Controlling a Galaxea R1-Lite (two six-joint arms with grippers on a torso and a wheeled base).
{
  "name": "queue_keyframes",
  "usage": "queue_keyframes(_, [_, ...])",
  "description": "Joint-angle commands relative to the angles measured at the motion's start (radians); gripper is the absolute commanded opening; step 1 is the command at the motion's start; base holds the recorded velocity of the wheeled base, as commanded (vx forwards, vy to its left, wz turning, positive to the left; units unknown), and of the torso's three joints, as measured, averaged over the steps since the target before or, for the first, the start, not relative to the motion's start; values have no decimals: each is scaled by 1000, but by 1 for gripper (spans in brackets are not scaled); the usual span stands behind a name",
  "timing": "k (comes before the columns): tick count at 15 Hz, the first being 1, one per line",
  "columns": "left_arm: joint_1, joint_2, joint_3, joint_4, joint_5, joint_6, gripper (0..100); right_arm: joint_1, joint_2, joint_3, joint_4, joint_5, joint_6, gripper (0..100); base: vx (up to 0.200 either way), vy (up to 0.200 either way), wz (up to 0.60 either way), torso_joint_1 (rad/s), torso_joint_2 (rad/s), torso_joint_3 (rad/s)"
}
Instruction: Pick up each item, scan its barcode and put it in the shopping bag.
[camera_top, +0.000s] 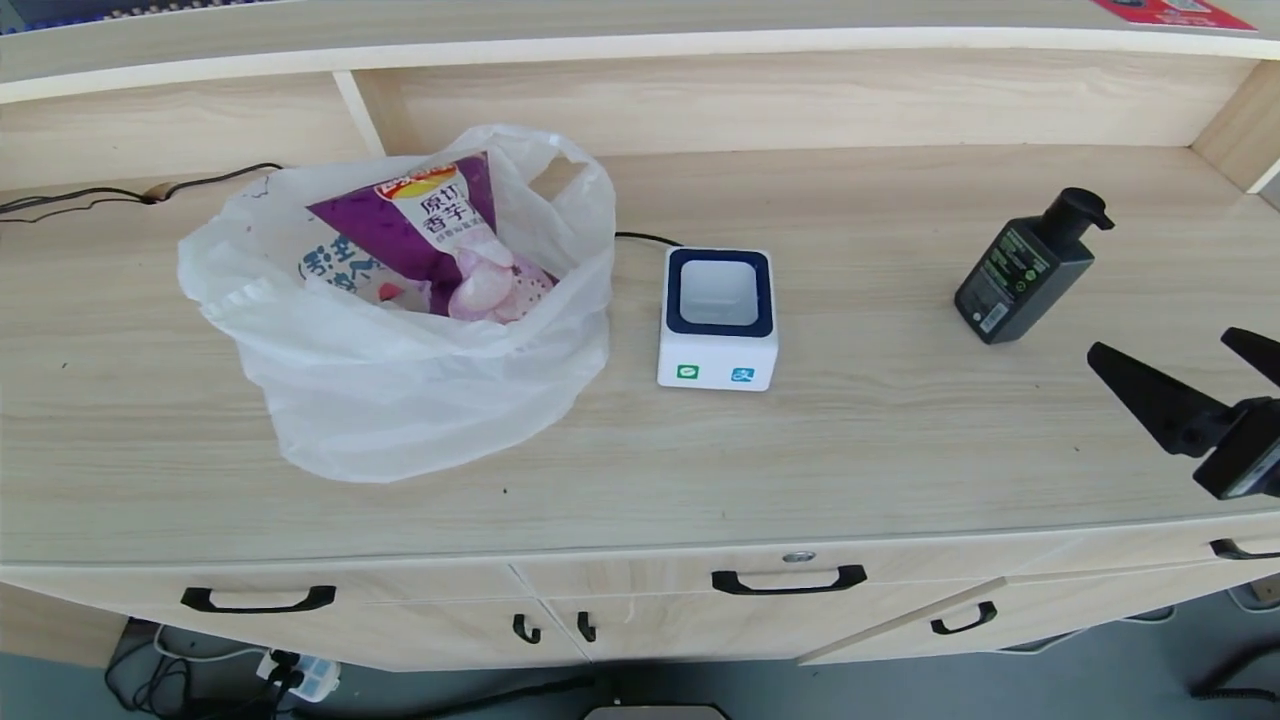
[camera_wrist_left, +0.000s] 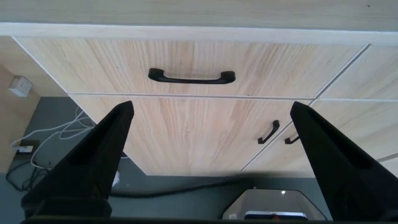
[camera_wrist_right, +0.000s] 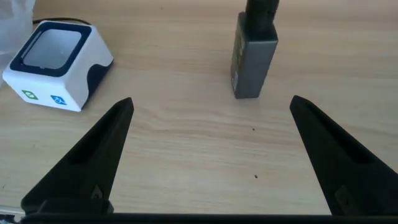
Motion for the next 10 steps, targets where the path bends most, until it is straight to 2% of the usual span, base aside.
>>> queue_keyframes(1, [-2,2,0,0,0,-2,100,-40,142,-23,-99,1,10,100,0,0,0,0,0,0])
queue_keyframes(2, [-2,2,0,0,0,-2,100,-54,187,-14,-154,4,10,100,0,0,0,0,0,0])
queue_keyframes(4, [-2,2,0,0,0,-2,100,-108,400,9,-473,105,-14,100,0,0,0,0,0,0])
queue_keyframes(5, [-2,2,0,0,0,-2,100,-113,441,-3,-541,131,-34,100,0,0,0,0,0,0])
queue_keyframes(10, [-2,2,0,0,0,-2,100,-116,481,-33,-545,136,-28,100,0,0,0,0,0,0])
